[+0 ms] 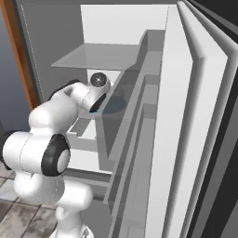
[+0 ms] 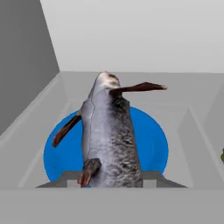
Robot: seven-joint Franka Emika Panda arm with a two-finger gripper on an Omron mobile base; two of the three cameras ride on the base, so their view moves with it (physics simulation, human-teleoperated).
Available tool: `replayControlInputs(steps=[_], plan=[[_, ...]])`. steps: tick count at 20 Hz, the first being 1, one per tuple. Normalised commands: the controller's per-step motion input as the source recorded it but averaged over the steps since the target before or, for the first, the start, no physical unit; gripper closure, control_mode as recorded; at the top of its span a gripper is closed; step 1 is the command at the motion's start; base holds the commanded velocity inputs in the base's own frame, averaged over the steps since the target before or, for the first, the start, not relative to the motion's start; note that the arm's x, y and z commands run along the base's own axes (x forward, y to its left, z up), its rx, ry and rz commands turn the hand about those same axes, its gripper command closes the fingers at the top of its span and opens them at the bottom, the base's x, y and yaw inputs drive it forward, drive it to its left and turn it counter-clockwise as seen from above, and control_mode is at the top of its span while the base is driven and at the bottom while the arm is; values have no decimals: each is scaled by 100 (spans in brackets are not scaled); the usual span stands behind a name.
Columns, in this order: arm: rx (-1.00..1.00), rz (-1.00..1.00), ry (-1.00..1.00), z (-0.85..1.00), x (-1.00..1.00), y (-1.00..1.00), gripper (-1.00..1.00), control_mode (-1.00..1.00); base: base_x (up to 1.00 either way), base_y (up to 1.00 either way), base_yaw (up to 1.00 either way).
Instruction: Retrieve the fish from the fridge and place it on the cutting board.
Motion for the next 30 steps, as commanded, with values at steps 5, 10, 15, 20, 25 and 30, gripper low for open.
replayControlInputs(steps=[5,10,15,20,25,30], plan=[[3,0,22,88,-100,0,100,-100,0,0,0],[0,0,31,86,-100,-2,100,-100,0,0,0],[0,3,16,17,-100,-12,100,-100,0,0,0],[0,7,0,-23,-100,0,100,-100,0,0,0],[0,4,-62,3,-100,0,100,-100,0,0,0],[0,1,-11,-1,-34,0,100,-100,0,0,0]])
